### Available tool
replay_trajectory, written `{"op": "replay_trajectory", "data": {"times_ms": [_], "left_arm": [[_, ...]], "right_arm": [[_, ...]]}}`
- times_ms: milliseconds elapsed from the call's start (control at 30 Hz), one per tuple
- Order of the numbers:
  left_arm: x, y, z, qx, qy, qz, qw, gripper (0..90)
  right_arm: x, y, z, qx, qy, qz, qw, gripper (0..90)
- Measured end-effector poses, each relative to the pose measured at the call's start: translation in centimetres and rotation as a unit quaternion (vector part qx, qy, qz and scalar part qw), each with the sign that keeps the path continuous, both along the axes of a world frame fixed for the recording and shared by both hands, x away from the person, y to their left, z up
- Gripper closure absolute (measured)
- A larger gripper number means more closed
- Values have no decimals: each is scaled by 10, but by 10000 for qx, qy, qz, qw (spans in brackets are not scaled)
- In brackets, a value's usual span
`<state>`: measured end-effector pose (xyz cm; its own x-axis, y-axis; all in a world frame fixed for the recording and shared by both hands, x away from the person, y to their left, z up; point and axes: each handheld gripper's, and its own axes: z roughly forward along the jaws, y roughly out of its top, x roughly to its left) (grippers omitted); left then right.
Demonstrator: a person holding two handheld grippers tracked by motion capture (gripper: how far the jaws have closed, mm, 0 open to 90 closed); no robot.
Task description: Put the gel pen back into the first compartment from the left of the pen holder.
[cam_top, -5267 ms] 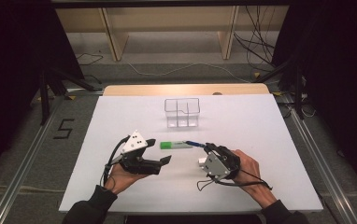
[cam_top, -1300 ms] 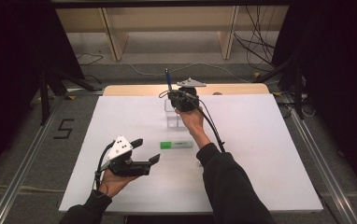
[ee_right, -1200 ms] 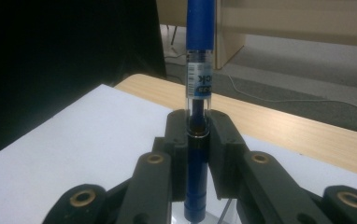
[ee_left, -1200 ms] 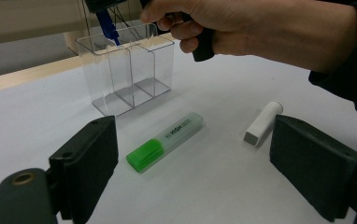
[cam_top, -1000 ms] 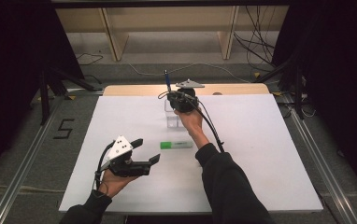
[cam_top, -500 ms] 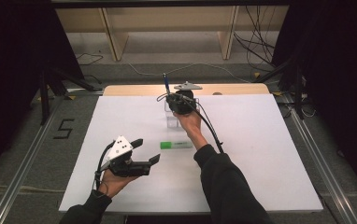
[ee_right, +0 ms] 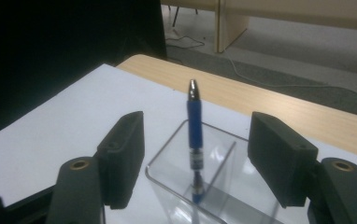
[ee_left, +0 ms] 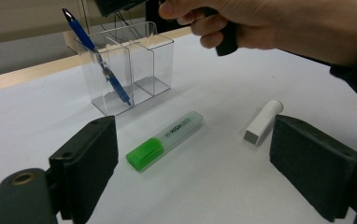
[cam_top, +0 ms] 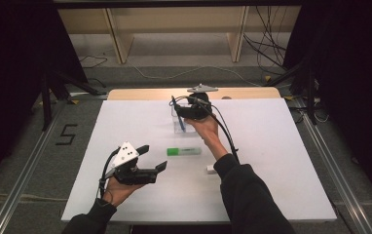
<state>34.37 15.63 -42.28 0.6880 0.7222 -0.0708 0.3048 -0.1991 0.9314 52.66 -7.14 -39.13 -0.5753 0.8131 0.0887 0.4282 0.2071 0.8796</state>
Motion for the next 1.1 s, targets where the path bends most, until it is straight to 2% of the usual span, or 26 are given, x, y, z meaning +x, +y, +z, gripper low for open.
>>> {"op": "replay_trajectory", "data": {"times_ms": [100,300,467,533,767,1100], "left_arm": [[0,-1,0,-5,21,-6,10000,150],[1,-1,-1,-17,41,15,10000,150],[0,-1,-1,-10,43,11,10000,150],[1,-1,-1,-17,52,14,10000,150],[1,-2,-2,11,71,15,10000,150],[3,-2,-3,64,125,-10,9999,149]], "right_arm": [[-6,-14,6,-109,9,119,9999,329],[-17,-34,11,-128,60,339,9993,297],[-29,-47,13,-391,152,679,9968,272],[-35,-54,14,-398,187,751,9962,272],[-51,-69,15,-384,168,868,9953,273],[-67,-77,10,-457,134,993,9939,272]]}}
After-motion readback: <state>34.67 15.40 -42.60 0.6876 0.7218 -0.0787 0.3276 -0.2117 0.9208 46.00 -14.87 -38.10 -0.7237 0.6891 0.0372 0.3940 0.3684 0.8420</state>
